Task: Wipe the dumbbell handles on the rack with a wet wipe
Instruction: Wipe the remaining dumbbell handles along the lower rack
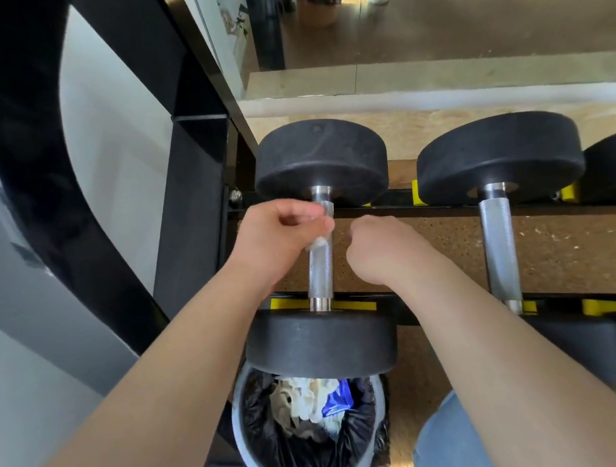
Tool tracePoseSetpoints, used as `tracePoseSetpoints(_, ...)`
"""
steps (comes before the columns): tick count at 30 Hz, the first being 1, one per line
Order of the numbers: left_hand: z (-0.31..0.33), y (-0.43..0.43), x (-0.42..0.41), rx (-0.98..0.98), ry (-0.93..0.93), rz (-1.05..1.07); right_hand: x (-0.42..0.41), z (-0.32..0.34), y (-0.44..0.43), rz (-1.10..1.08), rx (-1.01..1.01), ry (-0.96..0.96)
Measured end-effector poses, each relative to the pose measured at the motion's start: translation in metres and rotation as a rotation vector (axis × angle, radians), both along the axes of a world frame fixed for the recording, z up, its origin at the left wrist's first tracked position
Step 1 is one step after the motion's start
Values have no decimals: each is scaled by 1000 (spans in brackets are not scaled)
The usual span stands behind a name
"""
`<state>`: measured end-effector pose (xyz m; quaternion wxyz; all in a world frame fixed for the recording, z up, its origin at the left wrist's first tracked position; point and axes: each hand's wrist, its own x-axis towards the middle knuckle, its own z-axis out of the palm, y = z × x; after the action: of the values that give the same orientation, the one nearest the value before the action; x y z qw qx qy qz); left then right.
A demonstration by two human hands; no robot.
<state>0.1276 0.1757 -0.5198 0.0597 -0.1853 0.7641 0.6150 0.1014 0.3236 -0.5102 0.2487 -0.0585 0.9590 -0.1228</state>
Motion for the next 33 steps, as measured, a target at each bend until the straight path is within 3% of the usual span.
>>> tracePoseSetpoints(3,1,-2,9,-229,37,-57,1,0,-1,-3,-11,1)
tracePoseSetpoints(6,3,-6,29,-427,-38,-164,2,-1,-2,-6,-29,-2)
tracePoseSetpoints(9,5,-11,30,-397,-64,-135,2,-2,1,-2,-50,5)
tracePoseSetpoints(13,9,-2,8,-366,94,30,2,-1,1,1,-76,16)
tracePoseSetpoints(16,9,0,-2,-380,152,21,2,-1,0,10,-71,3)
tracePoseSetpoints(23,15,-3,27,-738,122,-502,2,-4,-2,56,-49,15)
tracePoseSetpoints(29,13,24,-1,-873,315,-250,0,0,6,13,-58,32)
tracePoseSetpoints(33,22,29,1,-887,173,-243,-1,2,8,17,-49,23)
